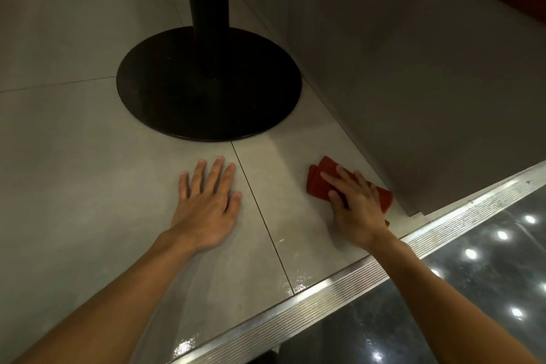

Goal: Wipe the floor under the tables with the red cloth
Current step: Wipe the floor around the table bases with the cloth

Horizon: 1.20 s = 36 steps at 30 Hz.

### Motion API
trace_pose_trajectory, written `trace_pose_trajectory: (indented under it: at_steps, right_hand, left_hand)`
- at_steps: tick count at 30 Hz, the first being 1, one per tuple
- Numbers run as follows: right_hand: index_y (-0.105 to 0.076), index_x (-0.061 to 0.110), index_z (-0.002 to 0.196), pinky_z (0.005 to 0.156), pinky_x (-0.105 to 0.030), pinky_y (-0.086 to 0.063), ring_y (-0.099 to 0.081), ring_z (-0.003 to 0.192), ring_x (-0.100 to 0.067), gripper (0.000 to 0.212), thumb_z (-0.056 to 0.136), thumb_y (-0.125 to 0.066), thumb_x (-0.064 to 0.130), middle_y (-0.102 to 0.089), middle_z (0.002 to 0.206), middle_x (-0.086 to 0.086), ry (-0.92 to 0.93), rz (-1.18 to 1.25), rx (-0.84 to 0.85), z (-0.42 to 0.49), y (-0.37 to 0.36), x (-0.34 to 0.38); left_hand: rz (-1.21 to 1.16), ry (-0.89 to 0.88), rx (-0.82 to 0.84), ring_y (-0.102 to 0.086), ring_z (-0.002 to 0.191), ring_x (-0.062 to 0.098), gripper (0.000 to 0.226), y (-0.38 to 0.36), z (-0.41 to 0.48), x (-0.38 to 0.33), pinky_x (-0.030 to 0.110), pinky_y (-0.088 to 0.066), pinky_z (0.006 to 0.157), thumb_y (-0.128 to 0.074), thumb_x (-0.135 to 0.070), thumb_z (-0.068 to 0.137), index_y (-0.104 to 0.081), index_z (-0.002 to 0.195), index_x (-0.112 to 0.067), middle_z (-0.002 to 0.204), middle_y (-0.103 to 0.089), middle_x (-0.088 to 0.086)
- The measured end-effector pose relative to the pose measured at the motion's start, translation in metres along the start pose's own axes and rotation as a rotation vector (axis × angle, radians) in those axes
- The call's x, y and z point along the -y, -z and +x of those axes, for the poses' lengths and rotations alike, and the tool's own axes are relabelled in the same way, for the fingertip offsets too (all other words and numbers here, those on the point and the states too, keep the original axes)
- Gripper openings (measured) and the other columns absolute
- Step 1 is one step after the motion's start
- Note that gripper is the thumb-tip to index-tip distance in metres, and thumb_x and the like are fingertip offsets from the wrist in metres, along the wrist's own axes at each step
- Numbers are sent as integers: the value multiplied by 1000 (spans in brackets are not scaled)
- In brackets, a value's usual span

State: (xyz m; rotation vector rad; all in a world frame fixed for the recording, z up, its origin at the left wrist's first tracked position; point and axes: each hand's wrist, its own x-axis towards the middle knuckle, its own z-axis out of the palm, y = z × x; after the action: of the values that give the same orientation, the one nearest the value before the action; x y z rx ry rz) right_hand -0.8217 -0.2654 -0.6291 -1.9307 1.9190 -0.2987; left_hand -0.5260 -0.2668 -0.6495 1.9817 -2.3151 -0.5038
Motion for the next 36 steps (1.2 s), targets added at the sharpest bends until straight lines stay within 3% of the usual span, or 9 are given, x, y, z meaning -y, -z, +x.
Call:
trace_pose_trajectory:
  at_steps: [8,12,18,23,27,31,36]
  right_hand:
    - [-44,56,132,120,-39,1,-1,148,-1,42,99,-50,30,-25,154,26,316,56,114,-35,4,-20]
    - [-43,62,126,120,-41,-4,-10,149,-6,40,97,-46,36,-29,152,26,261,69,51,-26,16,-39]
    - [-44,50,134,121,-48,-2,-8,150,-16,40,100,-45,30,-27,155,17,81,33,-45,-21,-2,-5]
    - [-44,54,134,121,-44,1,-1,149,-6,39,97,-33,50,-24,154,25,269,57,52,-49,-20,22]
    - [-43,54,135,120,-44,-4,-4,149,-4,40,97,-31,51,-24,154,28,382,50,112,-60,-14,4]
    - [-45,55,132,120,-51,-11,-8,149,-5,36,98,-42,43,-27,154,26,305,22,61,-48,4,-26]
    - [-35,59,130,121,-48,0,-5,150,-13,43,100,-45,31,-24,155,20,85,24,-13,-38,-3,-3]
  left_hand:
    - [6,3,-7,33,142,17,61,0,0,0,44,21,115,-3,-54,98,17,151,-32,158,28,-9]
    - [9,-5,-7,33,141,17,63,-1,0,2,44,21,115,1,-56,95,18,151,-32,157,28,-9]
    - [4,6,-14,31,142,17,61,-1,-1,0,46,19,116,-3,-53,98,16,152,-32,158,27,-9]
    - [-2,12,-5,31,143,17,60,1,-1,-1,46,18,116,-6,-52,99,15,152,-31,158,26,-9]
    - [-10,8,1,32,142,17,61,2,-2,-1,47,17,117,-6,-52,99,15,152,-31,158,26,-9]
    - [-18,2,7,31,142,17,61,3,-2,-1,46,18,116,-7,-52,99,14,152,-31,158,26,-8]
    - [-19,-1,-1,32,142,17,62,2,-1,0,46,19,116,-6,-53,98,14,152,-31,158,26,-9]
